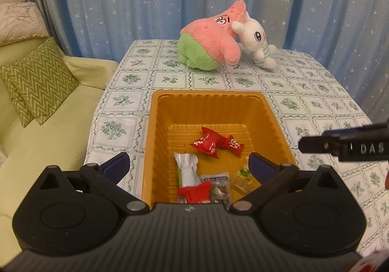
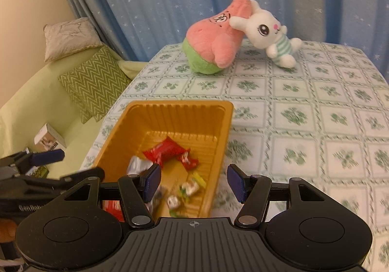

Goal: Organize snacks

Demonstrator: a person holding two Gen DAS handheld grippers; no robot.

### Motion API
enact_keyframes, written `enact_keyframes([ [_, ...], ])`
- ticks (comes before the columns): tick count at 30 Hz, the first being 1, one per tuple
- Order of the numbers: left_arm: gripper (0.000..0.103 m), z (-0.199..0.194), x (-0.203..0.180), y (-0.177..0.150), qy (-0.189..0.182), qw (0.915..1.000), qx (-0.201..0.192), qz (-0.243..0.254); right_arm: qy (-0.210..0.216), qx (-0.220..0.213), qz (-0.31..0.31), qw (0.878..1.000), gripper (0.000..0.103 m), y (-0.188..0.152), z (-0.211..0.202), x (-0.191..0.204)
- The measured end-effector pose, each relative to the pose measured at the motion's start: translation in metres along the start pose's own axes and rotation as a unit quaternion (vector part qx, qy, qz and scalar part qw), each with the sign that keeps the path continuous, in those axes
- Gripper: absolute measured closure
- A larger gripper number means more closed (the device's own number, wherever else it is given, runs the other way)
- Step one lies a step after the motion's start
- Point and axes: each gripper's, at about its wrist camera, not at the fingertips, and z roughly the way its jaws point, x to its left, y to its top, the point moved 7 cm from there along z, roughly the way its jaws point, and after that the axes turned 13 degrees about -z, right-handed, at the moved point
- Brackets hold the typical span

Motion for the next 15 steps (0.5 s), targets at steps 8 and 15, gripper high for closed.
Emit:
enact_keyframes([
  [8, 0.000, -0.046, -0.012, -0.020, 0.001, 0.9999, 0.001, -0.013, -0.005, -0.002, 0.011, 1.000, 0.033, -0.027, -0.046, 0.007],
  [15, 0.000, -0.092, -0.030, -0.045, 0.007, 1.0000, -0.006, -0.001, -0.019, -0.018, 0.003, 1.000, 0.028, -0.051, -0.093, 0.017],
])
